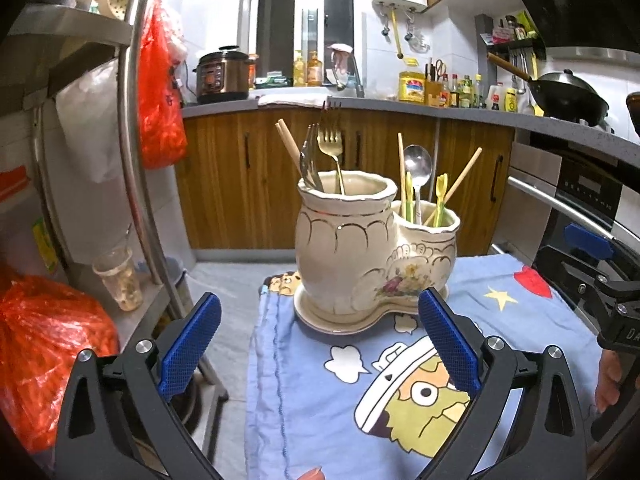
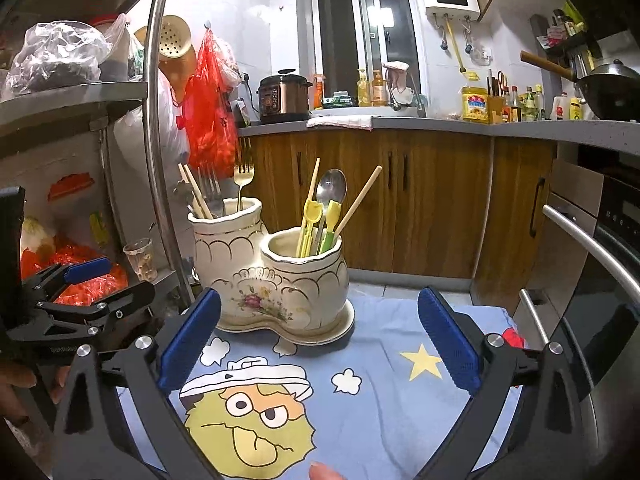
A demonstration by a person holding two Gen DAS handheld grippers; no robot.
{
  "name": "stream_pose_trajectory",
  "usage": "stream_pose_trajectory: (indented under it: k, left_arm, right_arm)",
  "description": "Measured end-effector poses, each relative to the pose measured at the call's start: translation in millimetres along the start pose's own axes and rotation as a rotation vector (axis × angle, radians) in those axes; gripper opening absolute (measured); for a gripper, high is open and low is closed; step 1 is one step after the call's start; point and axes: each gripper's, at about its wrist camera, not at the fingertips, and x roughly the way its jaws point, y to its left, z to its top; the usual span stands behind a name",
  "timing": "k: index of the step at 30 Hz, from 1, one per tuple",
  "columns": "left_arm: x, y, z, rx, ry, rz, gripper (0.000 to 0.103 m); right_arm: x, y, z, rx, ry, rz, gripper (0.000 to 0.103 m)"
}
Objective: Organize utensils
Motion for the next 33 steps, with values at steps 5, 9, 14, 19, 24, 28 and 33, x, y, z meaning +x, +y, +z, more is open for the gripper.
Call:
stream_pose_trajectory:
  k: [5, 9, 14, 19, 24, 28, 33]
  left_arm:
    - [-0.6, -1.0, -0.1, 0.001, 0.000, 0.003, 0.098]
    - [-0.3, -1.3, 0.4, 0.002, -0.001, 0.004, 0.098]
    - [0.4, -1.8, -0.1, 0.005, 0.004, 0.005, 0.098]
    - [1.2, -1.8, 0.2, 0.007, 0.004, 0.007, 0.098]
    - [2.2, -2.3, 0.9, 0.013, 0.010, 0.008, 0.098]
    - [3.4, -2.9, 1.3, 0.016, 0.014, 0.004, 0.098]
    - [3.9, -3.3, 0.2, 0.017, 0.013, 0.004, 0.098]
  right_arm:
    - [-0.3, 0.3, -0.4, 0.000, 0.001, -0.001, 0.097]
    - [-0.3, 1.1, -0.6, -0.003, 0.003, -0.003, 0.097]
    - [0.3, 1.2, -2.6, -0.011, 0.005, 0.000, 0.097]
    - [1.6, -0.5, -4.0, -0.009, 0.012, 0.005, 0.097]
    - [2.4, 0.0, -4.1, -0.012, 0.019, 0.010, 0.097]
    - [2.6, 0.1, -4.6, -0.012, 0.024, 0.011, 0.098]
    - [2.9, 0.2, -5.1, -0.014, 0.026, 0.013, 0.098]
